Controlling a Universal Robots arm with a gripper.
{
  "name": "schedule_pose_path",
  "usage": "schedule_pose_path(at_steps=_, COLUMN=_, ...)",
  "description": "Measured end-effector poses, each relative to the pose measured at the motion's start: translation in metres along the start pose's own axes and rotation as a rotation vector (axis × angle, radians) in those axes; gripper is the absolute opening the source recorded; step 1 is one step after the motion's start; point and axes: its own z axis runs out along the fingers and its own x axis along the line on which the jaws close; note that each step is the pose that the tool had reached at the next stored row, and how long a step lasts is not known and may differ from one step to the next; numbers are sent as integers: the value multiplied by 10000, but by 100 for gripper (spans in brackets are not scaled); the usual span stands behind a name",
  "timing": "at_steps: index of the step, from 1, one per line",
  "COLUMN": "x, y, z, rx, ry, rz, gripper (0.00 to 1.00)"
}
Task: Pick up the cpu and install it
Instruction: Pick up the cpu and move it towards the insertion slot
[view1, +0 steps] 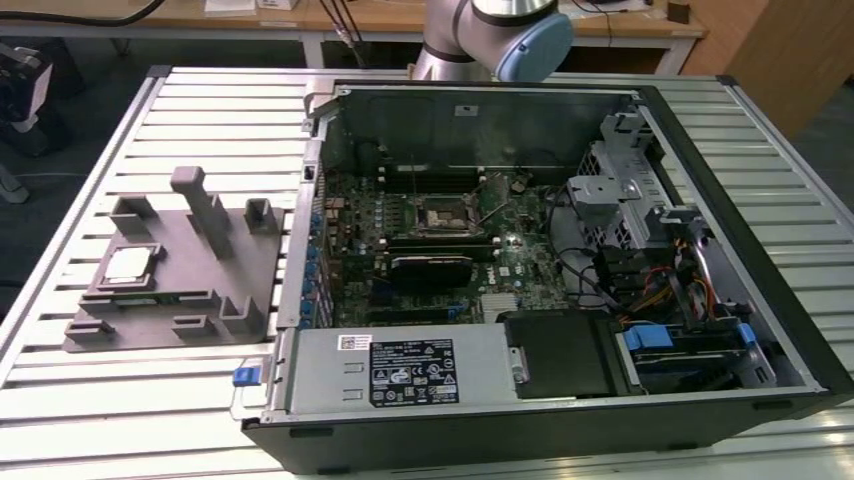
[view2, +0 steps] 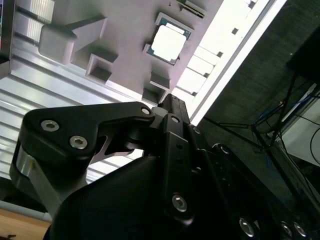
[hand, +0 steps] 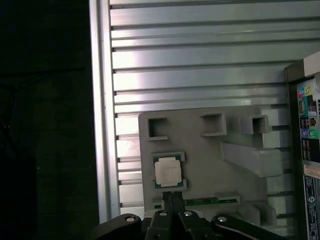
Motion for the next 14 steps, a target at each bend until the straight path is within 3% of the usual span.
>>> schedule_pose_path(at_steps=9, x=2, y=0, z=18, rx=4, ry=0, rz=2, gripper=11)
schedule_pose_path(at_steps=14, x=4, y=-3, z=74, rx=4, ry=0, rz=-19, gripper=11)
